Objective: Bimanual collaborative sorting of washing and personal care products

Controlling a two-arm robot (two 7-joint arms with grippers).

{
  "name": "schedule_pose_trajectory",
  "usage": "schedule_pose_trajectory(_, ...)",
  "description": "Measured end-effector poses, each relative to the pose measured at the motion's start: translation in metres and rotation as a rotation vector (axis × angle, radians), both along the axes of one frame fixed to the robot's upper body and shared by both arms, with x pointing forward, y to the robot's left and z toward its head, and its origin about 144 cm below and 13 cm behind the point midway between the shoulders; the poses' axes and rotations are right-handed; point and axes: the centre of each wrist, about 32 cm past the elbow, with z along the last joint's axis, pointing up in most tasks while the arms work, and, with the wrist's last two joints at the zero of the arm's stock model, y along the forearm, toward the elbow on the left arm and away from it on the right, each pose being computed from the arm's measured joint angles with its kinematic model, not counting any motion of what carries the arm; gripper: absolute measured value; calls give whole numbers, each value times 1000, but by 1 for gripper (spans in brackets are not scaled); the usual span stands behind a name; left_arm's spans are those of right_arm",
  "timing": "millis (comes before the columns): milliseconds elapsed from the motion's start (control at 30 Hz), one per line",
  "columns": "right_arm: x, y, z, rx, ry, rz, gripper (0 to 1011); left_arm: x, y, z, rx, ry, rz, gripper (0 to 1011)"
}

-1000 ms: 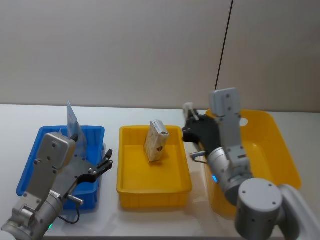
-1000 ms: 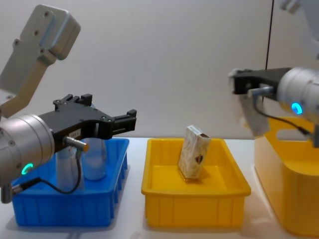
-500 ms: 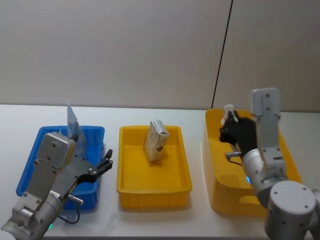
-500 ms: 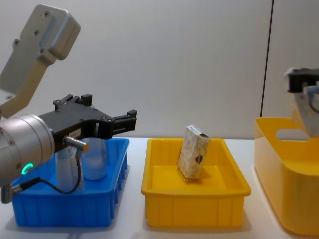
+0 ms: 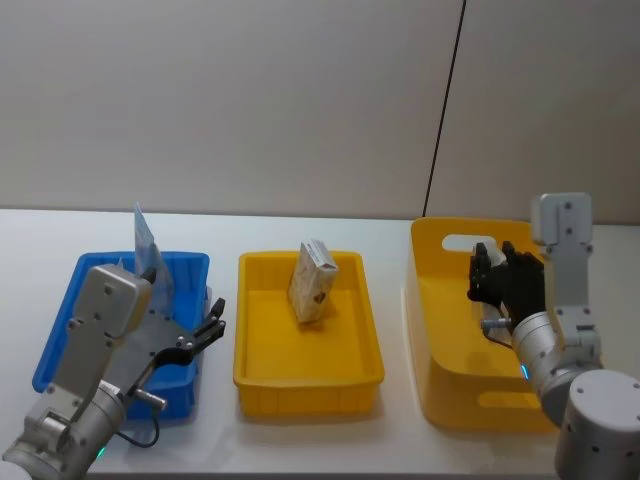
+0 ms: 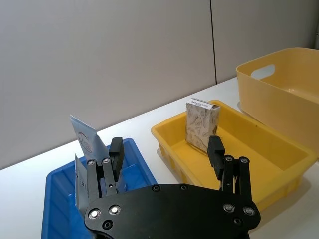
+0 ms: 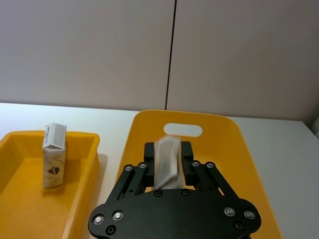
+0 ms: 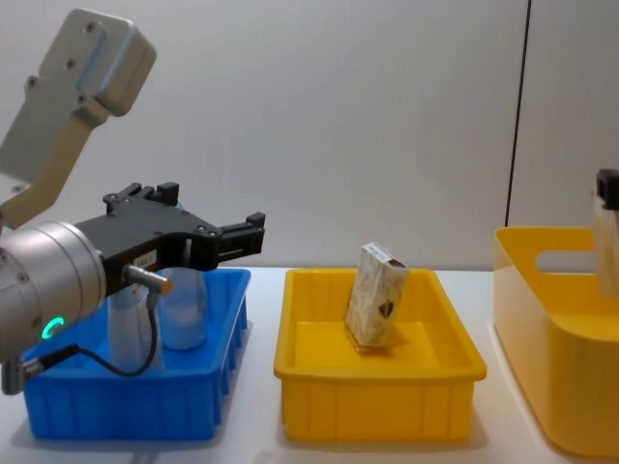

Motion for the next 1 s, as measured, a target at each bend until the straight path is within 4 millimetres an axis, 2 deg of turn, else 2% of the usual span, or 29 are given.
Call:
schedule_pose_trajectory(200, 2, -3, -3, 5, 13, 1, 429, 0, 0, 0, 0, 0, 0, 1001)
schedule_pose_trajectory(267, 3, -4, -4, 7, 17, 2, 519, 0, 0, 0, 0, 0, 0, 1001)
schedule_pose_trajectory(300, 4, -5, -4, 7, 17, 3, 519, 0, 0, 0, 0, 0, 0, 1001)
schedule_pose_trajectory(367, 5, -5, -4, 8, 19, 4, 647, 0, 0, 0, 0, 0, 0, 1001)
schedule_pose_trajectory(433, 5, -6, -4, 9, 19, 5, 664, 0, 0, 0, 0, 0, 0, 1001)
schedule_pose_trajectory(500, 5, -6, -4, 7, 17, 7, 769, 0, 0, 0, 0, 0, 0, 1001)
schedule_pose_trajectory(600, 5, -6, -4, 6, 14, 12, 824, 0, 0, 0, 0, 0, 0, 1001)
schedule_pose_trajectory(633, 5, -7, -3, 6, 10, 15, 881, 0, 0, 0, 0, 0, 0, 1001)
schedule_pose_trajectory(800, 3, -7, -1, 3, -13, 43, 991, 0, 0, 0, 0, 0, 0, 1001)
schedule_pose_trajectory(1000, 0, -6, 1, 1, -38, 76, 1003, 0, 0, 0, 0, 0, 0, 1002)
